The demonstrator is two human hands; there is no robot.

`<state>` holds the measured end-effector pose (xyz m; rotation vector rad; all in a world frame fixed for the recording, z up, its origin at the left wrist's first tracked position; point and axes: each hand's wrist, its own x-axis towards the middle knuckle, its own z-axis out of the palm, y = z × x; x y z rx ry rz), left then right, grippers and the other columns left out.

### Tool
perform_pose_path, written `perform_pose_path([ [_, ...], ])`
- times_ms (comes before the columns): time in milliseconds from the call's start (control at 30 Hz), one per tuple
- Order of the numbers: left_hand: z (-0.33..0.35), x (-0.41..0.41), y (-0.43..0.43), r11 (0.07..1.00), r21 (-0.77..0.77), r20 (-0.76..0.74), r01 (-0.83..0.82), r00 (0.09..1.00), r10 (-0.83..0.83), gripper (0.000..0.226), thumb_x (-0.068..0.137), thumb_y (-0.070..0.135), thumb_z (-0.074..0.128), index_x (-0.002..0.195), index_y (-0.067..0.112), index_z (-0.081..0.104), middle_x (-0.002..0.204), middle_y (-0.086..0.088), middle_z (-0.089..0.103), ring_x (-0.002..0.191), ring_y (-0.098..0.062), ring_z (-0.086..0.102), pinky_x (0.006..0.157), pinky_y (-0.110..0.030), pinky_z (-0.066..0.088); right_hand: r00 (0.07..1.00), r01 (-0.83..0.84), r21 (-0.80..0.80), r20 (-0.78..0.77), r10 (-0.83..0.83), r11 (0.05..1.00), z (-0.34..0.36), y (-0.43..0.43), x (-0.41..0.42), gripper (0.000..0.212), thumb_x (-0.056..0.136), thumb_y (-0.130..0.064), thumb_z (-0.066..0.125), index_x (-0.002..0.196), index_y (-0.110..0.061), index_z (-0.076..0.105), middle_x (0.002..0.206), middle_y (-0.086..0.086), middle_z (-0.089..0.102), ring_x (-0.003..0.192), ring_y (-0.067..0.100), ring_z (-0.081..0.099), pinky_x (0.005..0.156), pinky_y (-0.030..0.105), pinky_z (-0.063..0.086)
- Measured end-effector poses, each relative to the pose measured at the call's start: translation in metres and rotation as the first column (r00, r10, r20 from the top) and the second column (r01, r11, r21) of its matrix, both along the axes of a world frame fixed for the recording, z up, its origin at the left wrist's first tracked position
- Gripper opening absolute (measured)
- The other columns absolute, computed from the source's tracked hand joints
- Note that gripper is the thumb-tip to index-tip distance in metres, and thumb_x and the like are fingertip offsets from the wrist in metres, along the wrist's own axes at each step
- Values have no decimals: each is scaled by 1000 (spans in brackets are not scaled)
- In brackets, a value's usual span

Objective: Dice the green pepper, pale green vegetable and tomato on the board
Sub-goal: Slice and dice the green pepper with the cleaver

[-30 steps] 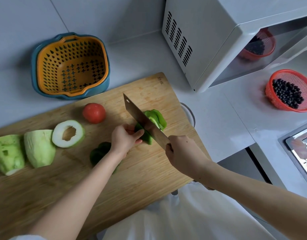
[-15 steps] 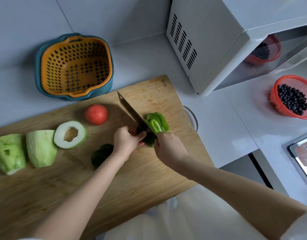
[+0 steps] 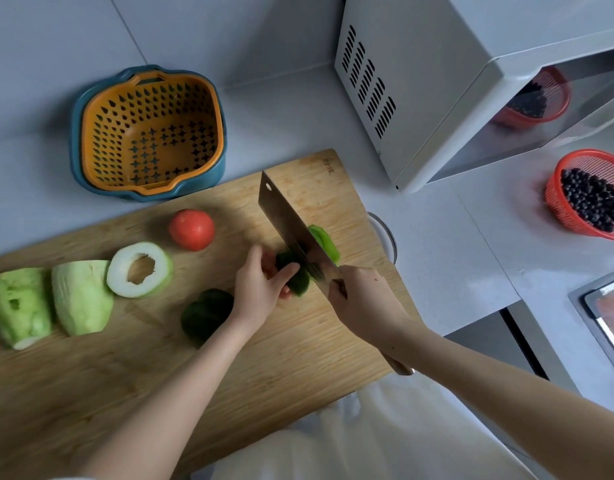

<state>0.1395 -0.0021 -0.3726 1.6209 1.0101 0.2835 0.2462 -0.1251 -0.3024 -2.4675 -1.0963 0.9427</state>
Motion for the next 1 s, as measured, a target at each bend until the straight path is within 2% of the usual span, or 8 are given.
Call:
perform_pose_path([
  [100,-1,3,-2,1000,24,13,-13,1000,13,26,82,18,70,87,15,45,71,-6,62,48,-14,63,44,-21,49,1000,0,-3,-11,0,1000,6,-6,0,28,94,-14,39,67,-12,43,60,-2,43,51,11,38,47,21,29],
  [200,-4,3,-3,999,32,-5,-3,1000,3,24,84,17,69,85,10,46,67,-8,62,46,-12,60,44,-18,47,1000,-20,-29,-25,19,999,10,-8,0,27,94,-15,39,68,-9,44,60,-1,41,51,13,37,48,21,30],
  [300,-7,3,-3,999,48,-19,19,1000,-19,23,86,18,66,76,14,46,64,-7,61,45,-11,59,43,-18,45,998,-18,-59,-65,15,998,10,-8,-1,27,94,-14,38,68,-9,43,62,0,43,50,13,39,49,25,36],
  [400,-8,3,-1,998,46,-34,46,998,-45,21,89,17,63,75,14,47,69,-6,61,50,-16,63,47,-21,50,995,1,-69,-98,-8,998,11,-7,1,24,94,-13,38,75,-5,50,66,4,47,52,16,43,50,28,40],
  [467,-8,2,1,998,24,-45,50,998,-49,19,89,16,62,76,12,49,72,-7,62,55,-19,66,52,-28,55,994,2,-70,-112,-10,998,13,-8,3,24,94,-13,37,77,-4,51,67,3,48,51,16,45,48,27,40],
  [567,-9,1,2,999,11,-67,45,997,-44,17,90,15,62,79,8,51,72,-10,65,56,-18,68,56,-34,57,997,-36,-84,-68,30,996,14,-13,0,29,94,-15,38,66,-11,41,61,-1,42,48,12,39,46,24,35],
  [767,-7,1,2,997,41,-94,71,993,-67,18,90,15,62,79,6,51,67,-8,66,53,-17,68,51,-27,53,998,-67,-108,-12,66,992,15,-13,-5,36,94,-13,38,59,-17,31,58,-4,36,48,9,32,45,20,26],
  [1000,-4,5,-3,997,41,-72,60,996,-57,18,90,9,61,76,8,50,68,-7,62,49,-11,65,42,-16,46,998,-63,-139,16,66,988,8,4,-11,32,91,-7,39,61,-13,36,62,1,40,53,14,37,50,28,35],
])
